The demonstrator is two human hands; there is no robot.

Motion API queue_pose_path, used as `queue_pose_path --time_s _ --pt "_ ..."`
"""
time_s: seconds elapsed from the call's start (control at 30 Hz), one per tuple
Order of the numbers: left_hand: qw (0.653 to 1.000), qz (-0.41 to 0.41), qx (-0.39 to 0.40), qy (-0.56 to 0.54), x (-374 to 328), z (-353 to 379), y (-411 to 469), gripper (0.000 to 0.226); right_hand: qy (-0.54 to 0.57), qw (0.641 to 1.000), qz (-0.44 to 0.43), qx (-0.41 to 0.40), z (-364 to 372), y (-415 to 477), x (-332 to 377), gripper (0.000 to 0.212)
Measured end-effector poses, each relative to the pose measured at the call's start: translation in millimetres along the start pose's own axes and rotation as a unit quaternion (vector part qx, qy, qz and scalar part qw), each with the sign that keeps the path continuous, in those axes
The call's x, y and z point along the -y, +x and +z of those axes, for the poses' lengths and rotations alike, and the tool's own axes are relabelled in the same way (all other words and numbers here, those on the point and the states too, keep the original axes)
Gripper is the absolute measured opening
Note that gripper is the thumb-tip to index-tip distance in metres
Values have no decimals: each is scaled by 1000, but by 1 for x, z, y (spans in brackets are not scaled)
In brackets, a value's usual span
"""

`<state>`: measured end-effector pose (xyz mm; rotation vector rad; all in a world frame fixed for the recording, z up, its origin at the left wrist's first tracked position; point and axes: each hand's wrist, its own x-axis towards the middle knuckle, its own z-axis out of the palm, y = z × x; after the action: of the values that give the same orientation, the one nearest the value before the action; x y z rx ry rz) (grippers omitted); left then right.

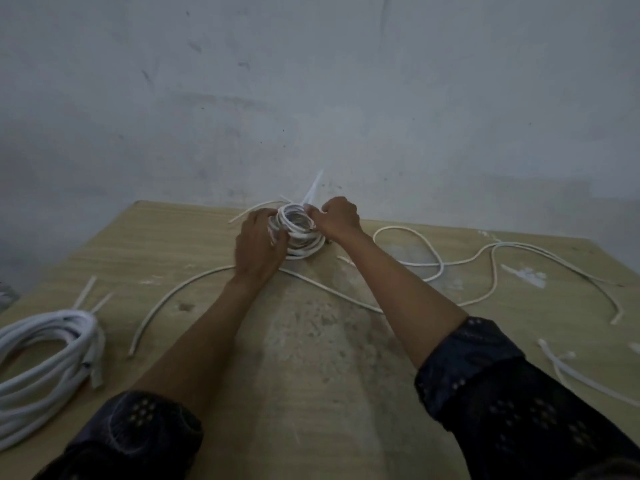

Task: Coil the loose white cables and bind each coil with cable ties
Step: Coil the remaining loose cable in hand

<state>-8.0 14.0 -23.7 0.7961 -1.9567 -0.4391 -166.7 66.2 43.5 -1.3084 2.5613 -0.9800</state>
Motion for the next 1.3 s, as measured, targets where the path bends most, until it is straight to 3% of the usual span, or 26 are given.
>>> queue_pose_path --time_s 0.17,0.27,0.37,0.43,0.53,0.6,0.67,0.7,0.8,0.87,0.93,1.0,1.03,1.1,1.17,1.2,1.27,1.3 --pt "987 108 -80 86 -24 -8 4 29 -18 998 -55 27 -34 -35 -27 38" --pt "984 153 -77 42 -45 -6 -1 17 -72 988 -65 120 -59 -63 -58 53" --pt "987 147 62 -25 -63 4 -12 9 -147 950 -74 264 -73 -99 -82 43" --pt "970 136 196 -54 -72 12 -18 27 -128 948 -95 276 -73 -115 -91 24" --pt "941 120 317 -6 -77 20 -22 41 -35 971 -125 199 -82 -116 -96 6" --pt "941 129 314 -9 -70 19 -18 28 106 983 -80 125 -100 -108 -99 16" --pt "947 142 286 -28 -65 10 -12 9 184 981 -60 -20 -125 -99 -105 19" --pt "953 135 267 -40 -63 7 -9 12 215 970 -51 -99 -137 -96 -111 17" --pt "969 70 224 -79 -64 -2 -3 21 350 899 -7 -262 -159 -89 -125 10" --pt "970 37 227 -77 -65 -6 1 23 442 830 31 -338 -165 -84 -130 8" --pt "973 38 226 -34 -62 -10 5 28 538 743 66 -392 -176 -81 -132 8" --pt "972 53 229 10 -62 -13 7 33 587 692 90 -410 -186 -81 -130 7" --pt "972 45 230 0 -65 -13 6 31 593 692 92 -402 -186 -82 -125 6" --pt "963 -76 215 -145 -75 -8 3 24 595 729 64 -333 -175 -90 -106 10" --pt "891 -226 190 -346 -93 -3 4 24 574 799 -16 -175 -154 -105 -78 14" --pt "853 -264 190 -409 -102 -2 4 21 531 841 -60 -84 -141 -115 -64 13" --pt "830 -273 198 -444 -114 -5 0 33 398 906 -143 37 -111 -129 -46 9" --pt "851 -239 197 -424 -116 -9 -3 41 332 926 -172 44 -97 -132 -43 8"
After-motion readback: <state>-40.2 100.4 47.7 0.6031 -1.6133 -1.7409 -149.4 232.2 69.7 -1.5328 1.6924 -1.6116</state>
